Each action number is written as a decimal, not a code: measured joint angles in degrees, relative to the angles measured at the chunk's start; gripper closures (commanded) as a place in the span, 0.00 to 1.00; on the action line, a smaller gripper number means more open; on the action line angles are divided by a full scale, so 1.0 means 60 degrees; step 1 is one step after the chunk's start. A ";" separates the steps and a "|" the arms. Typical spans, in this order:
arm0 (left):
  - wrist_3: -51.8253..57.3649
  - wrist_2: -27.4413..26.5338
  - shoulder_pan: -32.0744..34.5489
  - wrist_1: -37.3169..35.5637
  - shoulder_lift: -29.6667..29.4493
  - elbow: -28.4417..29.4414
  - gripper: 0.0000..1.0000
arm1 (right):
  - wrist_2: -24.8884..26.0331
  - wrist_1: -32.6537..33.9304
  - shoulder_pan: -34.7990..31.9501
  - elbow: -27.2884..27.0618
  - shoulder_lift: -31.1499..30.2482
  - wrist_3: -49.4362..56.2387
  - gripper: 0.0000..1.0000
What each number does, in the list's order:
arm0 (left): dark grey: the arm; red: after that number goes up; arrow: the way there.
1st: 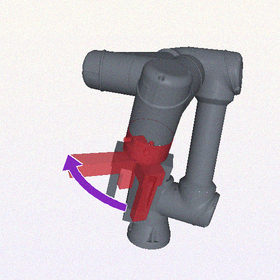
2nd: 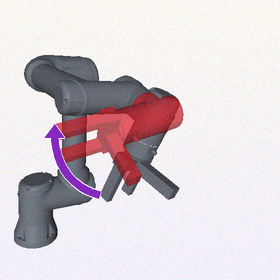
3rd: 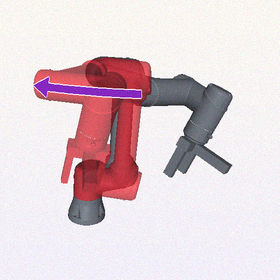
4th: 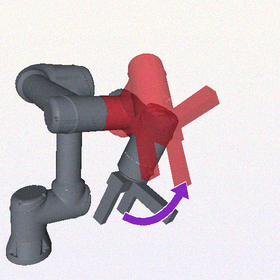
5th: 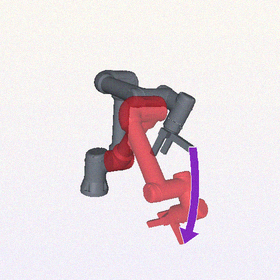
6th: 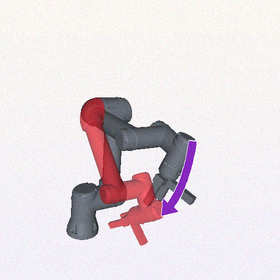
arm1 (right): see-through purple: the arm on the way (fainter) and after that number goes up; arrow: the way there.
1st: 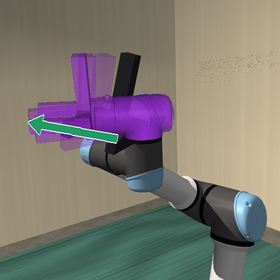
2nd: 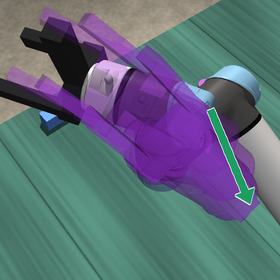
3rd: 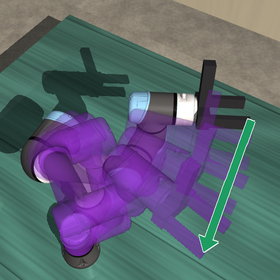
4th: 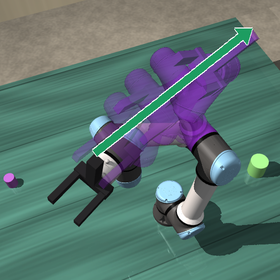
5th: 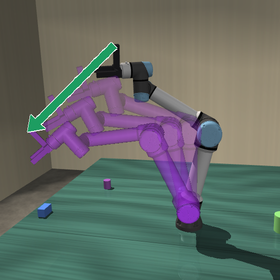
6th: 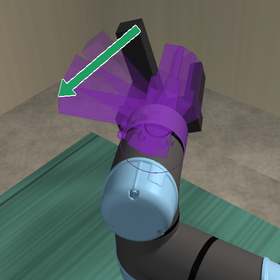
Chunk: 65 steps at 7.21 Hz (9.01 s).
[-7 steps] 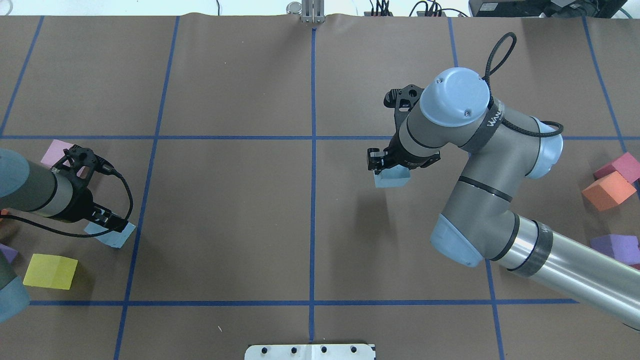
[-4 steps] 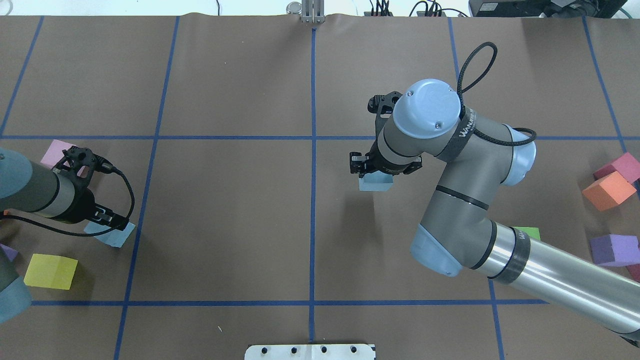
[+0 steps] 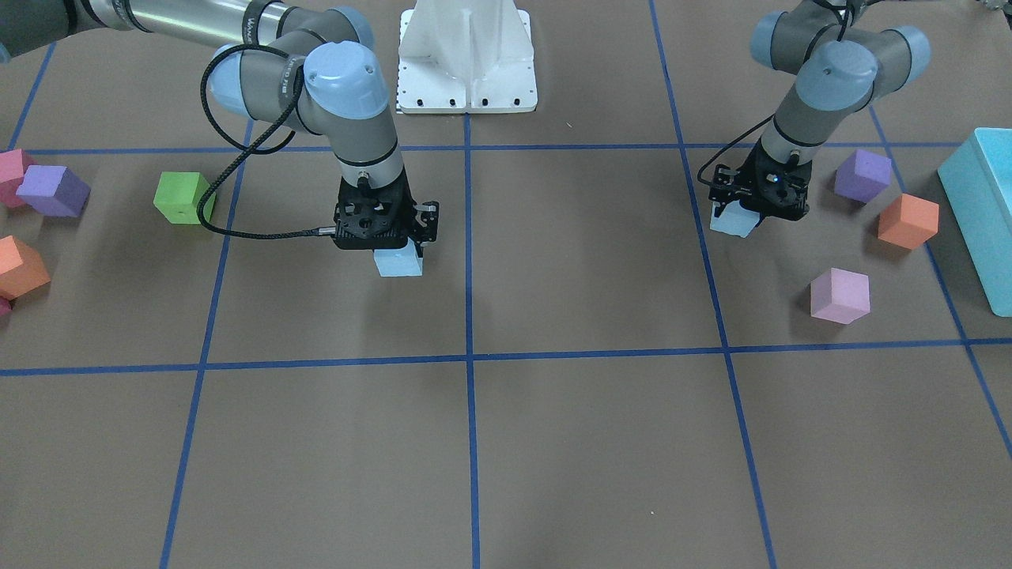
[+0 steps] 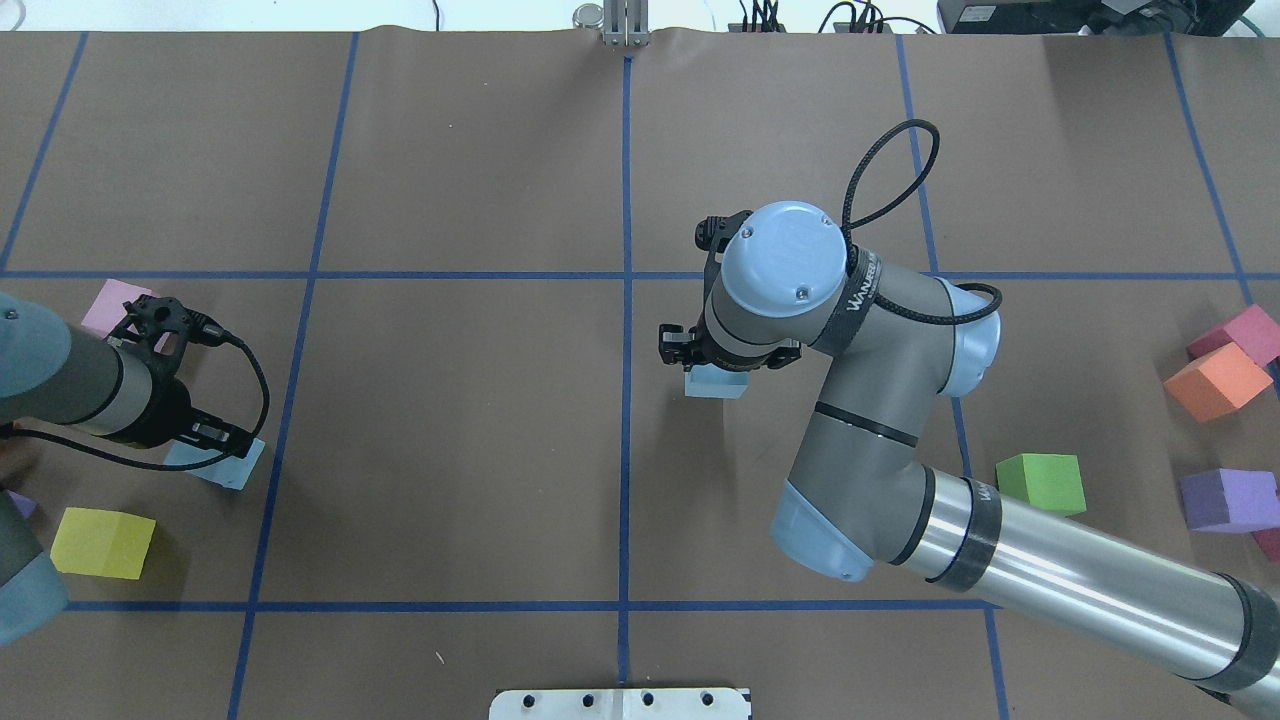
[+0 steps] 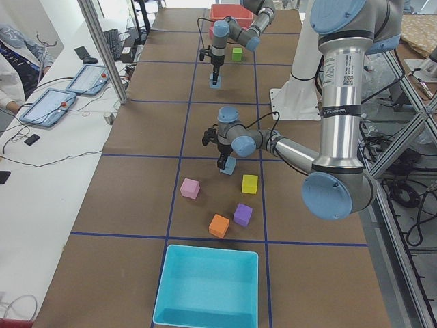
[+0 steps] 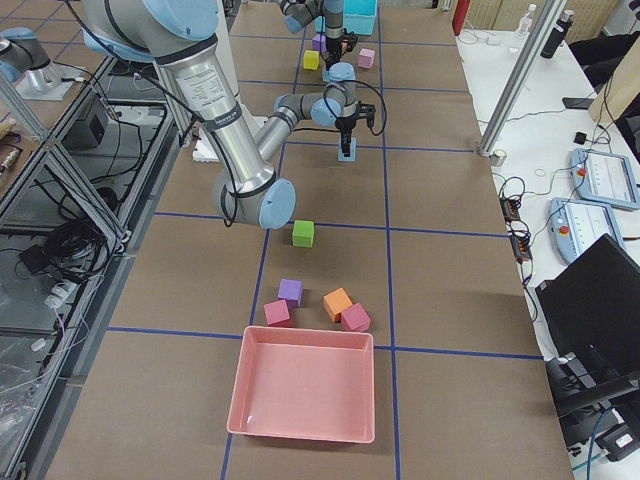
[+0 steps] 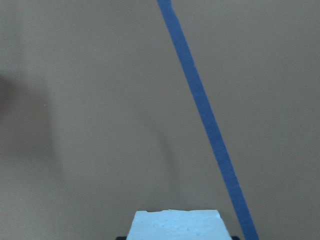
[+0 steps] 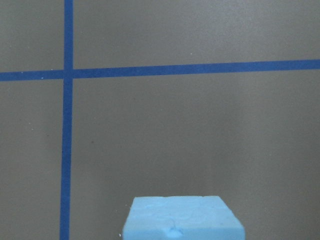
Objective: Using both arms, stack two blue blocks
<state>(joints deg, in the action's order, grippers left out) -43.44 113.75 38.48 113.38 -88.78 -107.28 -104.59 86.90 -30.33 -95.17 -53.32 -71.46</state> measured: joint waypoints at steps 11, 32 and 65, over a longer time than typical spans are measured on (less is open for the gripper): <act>-0.0536 0.1287 0.0918 -0.3555 -0.3194 -0.0085 0.42 | -0.0057 0.0140 -0.0090 0.2204 0.1966 0.0692 0.32; -0.3067 0.1209 0.0384 -0.4611 -0.9130 0.4275 0.40 | -0.2036 -0.0829 -0.2393 0.1300 0.0414 0.2761 0.00; 1.0588 0.3353 0.8700 -0.6363 -0.2937 0.3570 0.00 | -0.4916 -0.0616 -0.8638 -0.2327 -0.7193 0.7582 0.00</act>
<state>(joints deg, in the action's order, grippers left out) 20.09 133.87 90.68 75.20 -106.40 -85.86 -134.08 83.20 -82.16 -109.13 -96.47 -25.97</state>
